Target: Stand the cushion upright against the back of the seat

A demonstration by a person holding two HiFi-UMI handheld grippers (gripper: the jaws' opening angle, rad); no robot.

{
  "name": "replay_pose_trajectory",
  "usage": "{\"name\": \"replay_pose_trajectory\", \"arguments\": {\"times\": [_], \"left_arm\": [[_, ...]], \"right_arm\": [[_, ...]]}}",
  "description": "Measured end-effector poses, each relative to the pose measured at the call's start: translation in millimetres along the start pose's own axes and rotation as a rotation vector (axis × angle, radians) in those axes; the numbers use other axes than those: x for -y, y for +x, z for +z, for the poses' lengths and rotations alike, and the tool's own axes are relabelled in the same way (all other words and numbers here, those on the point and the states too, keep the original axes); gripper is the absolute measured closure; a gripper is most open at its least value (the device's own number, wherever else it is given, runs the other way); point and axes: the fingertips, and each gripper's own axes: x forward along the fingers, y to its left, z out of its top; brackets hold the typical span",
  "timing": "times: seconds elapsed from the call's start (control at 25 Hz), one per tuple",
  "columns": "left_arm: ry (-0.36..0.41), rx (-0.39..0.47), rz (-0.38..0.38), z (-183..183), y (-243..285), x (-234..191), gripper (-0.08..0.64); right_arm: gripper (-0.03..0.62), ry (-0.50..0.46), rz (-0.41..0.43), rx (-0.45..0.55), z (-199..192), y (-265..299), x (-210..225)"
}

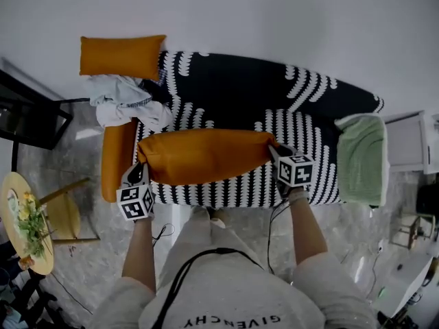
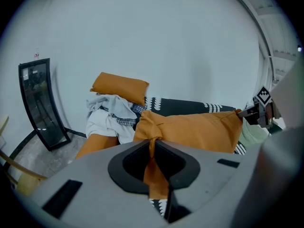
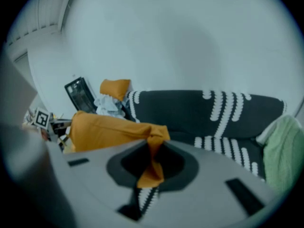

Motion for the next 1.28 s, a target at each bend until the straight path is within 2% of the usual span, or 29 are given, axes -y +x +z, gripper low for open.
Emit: {"name": "replay_pose_trajectory", "arguments": {"times": [0.28, 0.56, 0.96, 1.28], "left_arm": [[-0.007, 0.003, -0.082, 17, 36, 19, 0.505], [0.006, 0.014, -0.117, 44, 73, 41, 0.505], [-0.02, 0.046, -0.085, 82, 126, 65, 0.506], [-0.042, 0.058, -0.071, 102, 149, 83, 0.506]], "right_arm": [[0.534, 0.051, -0.085, 0.028, 8, -9, 26], [0.534, 0.091, -0.126, 0.046, 22, -10, 58], [0.537, 0.132, -0.064, 0.049, 50, 22, 105], [0.537, 0.138, -0.048, 0.055, 71, 34, 135]]}}
